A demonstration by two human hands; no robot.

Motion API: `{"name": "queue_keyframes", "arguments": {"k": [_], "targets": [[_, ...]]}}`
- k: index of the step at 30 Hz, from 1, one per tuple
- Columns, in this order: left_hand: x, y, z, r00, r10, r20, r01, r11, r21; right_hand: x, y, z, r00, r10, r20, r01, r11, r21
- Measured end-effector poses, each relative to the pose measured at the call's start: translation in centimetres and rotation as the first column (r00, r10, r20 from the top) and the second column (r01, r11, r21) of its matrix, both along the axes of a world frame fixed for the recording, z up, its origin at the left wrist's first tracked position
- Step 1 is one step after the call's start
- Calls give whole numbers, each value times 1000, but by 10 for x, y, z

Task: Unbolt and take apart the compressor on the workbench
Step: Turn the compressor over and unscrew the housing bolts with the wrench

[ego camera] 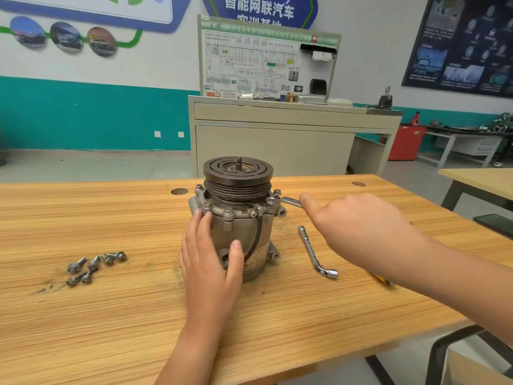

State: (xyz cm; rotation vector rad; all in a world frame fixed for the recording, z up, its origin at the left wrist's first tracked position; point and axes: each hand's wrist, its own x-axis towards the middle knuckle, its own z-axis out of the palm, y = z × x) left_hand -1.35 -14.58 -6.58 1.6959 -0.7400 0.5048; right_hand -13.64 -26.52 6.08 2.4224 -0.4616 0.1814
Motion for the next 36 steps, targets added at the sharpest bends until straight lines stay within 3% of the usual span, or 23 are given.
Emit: {"name": "queue_keyframes", "arguments": {"k": [6,13,19,23,27,31,33,36], "targets": [[-1,0,3,999,-11,-30,10,999,-39,1,-11,6,996,-13,-90,14,1000,15],[-2,1,3,999,-7,-40,7,1000,-10,2,5,0,981,8,-195,-24,997,-77],[-1,2,4,997,-32,-63,28,998,-54,6,-18,2,985,47,-169,-80,978,-192],[-1,2,5,996,-32,-78,26,996,-83,26,-42,9,992,-29,-120,10,987,-159],[-1,2,5,995,-40,-92,32,996,-86,77,-62,-5,998,62,17,-61,997,-50],[-1,3,5,994,-52,-94,45,995,-85,94,-70,-21,953,169,252,-190,980,64],[-1,3,5,994,-60,-91,52,995,-86,79,-70,-21,888,113,445,-233,946,225],[-1,3,5,993,-67,-100,59,995,-87,36,-57,-21,710,3,704,-446,776,447]]}}
